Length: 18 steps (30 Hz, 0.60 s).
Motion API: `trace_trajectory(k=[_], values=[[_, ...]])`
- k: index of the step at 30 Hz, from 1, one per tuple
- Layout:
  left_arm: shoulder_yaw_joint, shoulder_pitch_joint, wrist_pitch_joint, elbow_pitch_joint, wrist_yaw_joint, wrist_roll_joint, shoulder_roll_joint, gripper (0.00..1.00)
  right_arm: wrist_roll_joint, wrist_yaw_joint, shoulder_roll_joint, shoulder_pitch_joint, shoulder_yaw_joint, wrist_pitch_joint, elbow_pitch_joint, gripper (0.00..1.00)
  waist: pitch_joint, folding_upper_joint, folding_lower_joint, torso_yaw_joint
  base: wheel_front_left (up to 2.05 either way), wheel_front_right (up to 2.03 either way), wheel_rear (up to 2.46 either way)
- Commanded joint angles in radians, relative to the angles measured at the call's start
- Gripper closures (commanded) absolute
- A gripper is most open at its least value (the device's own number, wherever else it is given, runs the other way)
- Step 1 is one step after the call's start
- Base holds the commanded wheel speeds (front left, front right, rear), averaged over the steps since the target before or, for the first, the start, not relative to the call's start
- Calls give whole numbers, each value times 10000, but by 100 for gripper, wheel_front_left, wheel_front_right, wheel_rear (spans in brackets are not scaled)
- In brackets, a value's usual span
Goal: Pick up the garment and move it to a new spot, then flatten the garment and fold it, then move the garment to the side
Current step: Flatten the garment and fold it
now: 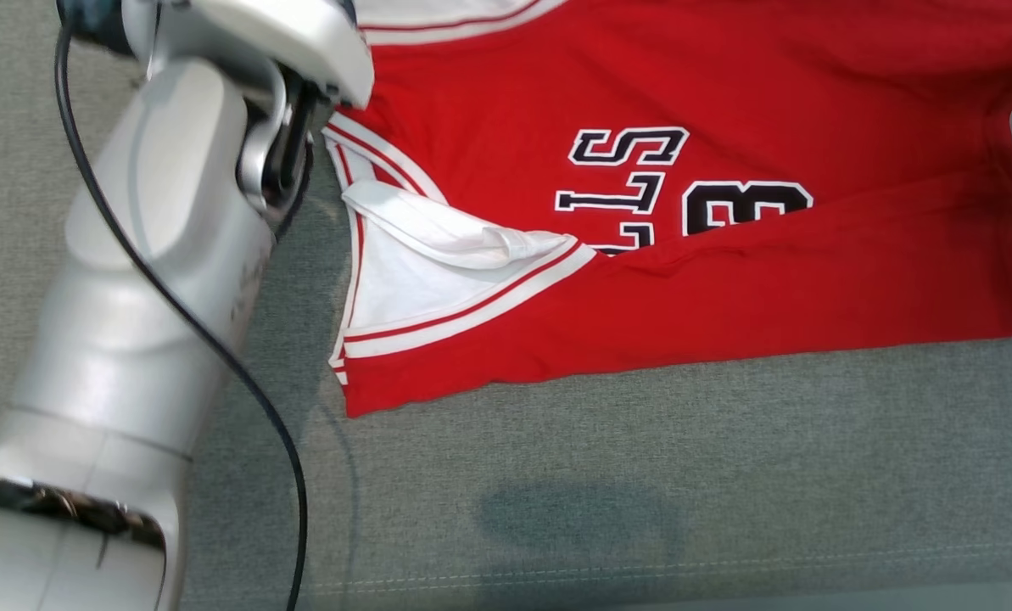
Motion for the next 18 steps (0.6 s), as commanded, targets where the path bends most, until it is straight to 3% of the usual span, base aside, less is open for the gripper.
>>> trace_trajectory(k=[1,12,18], values=[[406,331,-55,-716,112,143,364,100,204,14,-390,489,111,-218,-266,100,-133,0,1,126,0,0,0],[1637,3526,-56,-4461,218,834,130,100,724,14,-1831,1749,409,-819,-1726,100,-375,0,1,541,0,0,0],[1696,4736,-56,-5747,419,1010,-38,100,549,14,-2418,2658,-514,-830,-2690,100,-353,0,1,713,0,0,0]])
